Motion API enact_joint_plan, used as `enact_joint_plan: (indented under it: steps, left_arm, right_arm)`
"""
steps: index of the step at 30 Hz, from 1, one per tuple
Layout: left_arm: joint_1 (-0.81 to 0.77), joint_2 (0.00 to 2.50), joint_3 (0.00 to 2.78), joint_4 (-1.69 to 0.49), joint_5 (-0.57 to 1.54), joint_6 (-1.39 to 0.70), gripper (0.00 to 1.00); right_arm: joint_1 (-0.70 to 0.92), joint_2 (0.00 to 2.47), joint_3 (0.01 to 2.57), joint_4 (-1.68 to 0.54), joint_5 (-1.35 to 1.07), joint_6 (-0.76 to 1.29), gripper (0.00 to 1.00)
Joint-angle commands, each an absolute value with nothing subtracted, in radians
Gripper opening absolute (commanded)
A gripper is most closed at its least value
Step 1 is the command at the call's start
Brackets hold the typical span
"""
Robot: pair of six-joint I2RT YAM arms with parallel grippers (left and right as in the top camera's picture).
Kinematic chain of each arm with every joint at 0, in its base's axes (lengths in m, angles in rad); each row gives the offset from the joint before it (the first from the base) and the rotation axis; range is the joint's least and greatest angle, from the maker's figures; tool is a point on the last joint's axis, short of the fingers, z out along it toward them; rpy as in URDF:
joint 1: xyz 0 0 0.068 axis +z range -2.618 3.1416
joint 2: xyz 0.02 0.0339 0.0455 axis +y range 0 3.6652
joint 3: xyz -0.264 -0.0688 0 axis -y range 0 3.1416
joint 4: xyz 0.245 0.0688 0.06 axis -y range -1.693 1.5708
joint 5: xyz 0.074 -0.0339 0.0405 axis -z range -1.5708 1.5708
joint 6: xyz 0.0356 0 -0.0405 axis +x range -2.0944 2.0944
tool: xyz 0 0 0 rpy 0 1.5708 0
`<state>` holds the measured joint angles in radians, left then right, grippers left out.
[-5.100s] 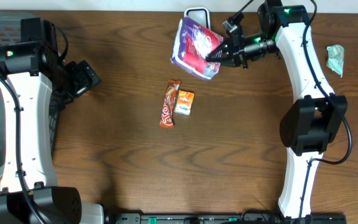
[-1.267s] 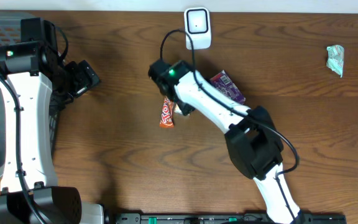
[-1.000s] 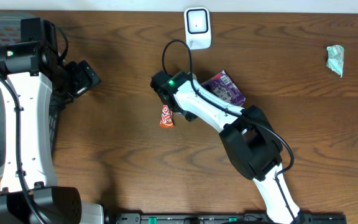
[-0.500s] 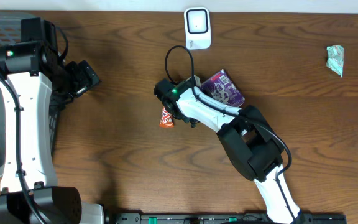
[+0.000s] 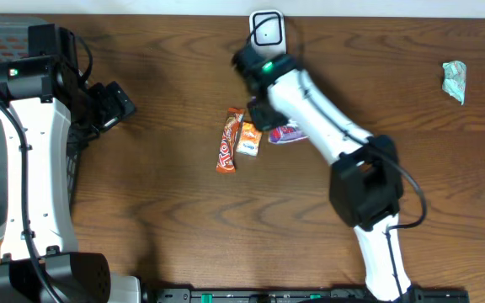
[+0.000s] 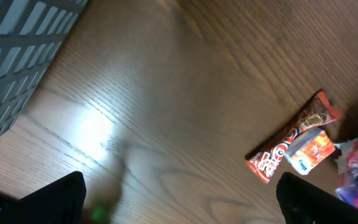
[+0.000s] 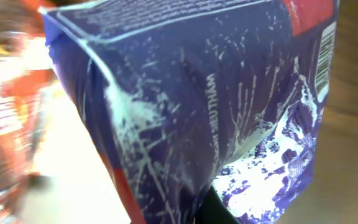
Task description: Scan the item barcode
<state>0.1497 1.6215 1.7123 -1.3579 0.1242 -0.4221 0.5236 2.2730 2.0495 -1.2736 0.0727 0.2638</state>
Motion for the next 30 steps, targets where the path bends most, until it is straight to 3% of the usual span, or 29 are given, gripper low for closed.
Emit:
enact_joint_plan:
  steps: [1, 8, 15, 22, 25, 28, 30]
  left_arm:
    - [0.151, 1.628, 1.707, -1.361, 0.111, -0.423, 0.98]
    - [0.151, 1.628, 1.707, -1.361, 0.111, -0.423, 0.98]
    - [0.151, 1.628, 1.707, -1.361, 0.111, -0.423, 0.98]
    - [0.151, 1.628, 1.707, -1.361, 0.111, -0.423, 0.98]
    - [0.151, 1.628, 1.707, -1.361, 0.111, -0.423, 0.98]
    - [0.151, 1.628, 1.707, -1.361, 0.111, -0.423, 0.98]
    - [0.151, 1.628, 1.707, -1.361, 0.111, -0.423, 0.98]
  right_arm:
    - [0.435, 2.248, 2.079, -1.285, -0.324, 0.16, 0.01]
    - [0.247, 2.25, 2.04, -1.292, -0.781, 0.067, 0.01]
    - [0.104, 2.25, 1.876, -1.246, -1.047, 0.016, 0.01]
    - [0.014, 2.251, 1.648, -1.131, -0.985, 0.019, 0.03]
    - [-0.02, 2.246, 1.657, -1.156, -0.821, 0.049, 0.16]
    - [-0.042, 2.233, 1.705, -1.203, -0.634, 0.091, 0.21]
    - [-0.047, 2.221, 1.755, -1.25, -0.525, 0.101, 0.3]
